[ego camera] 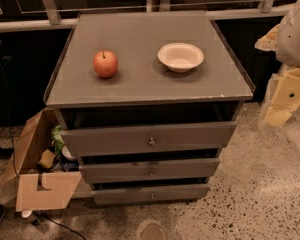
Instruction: Open bottom drawer
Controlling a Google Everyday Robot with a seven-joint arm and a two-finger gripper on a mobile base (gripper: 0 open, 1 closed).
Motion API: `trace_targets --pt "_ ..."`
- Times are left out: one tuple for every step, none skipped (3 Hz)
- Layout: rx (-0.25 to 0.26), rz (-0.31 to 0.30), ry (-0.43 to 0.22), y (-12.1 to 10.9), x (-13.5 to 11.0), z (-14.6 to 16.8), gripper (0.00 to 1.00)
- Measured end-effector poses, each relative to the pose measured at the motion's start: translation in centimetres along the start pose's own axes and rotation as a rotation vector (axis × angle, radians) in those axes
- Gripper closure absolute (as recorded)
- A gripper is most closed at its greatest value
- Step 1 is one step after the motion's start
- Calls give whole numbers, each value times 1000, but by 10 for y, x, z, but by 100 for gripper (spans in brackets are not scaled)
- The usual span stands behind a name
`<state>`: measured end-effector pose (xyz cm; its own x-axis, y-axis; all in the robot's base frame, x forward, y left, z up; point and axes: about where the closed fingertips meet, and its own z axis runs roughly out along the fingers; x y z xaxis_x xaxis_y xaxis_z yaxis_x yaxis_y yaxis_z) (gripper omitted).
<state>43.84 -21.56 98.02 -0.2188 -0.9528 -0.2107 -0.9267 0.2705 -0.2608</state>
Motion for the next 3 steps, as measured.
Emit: trace_targets --pt "0 0 0 0 0 0 0" --pt "-16 4 -17 11 8 22 0" --pt "-58 -2 -38 35 20 75 0"
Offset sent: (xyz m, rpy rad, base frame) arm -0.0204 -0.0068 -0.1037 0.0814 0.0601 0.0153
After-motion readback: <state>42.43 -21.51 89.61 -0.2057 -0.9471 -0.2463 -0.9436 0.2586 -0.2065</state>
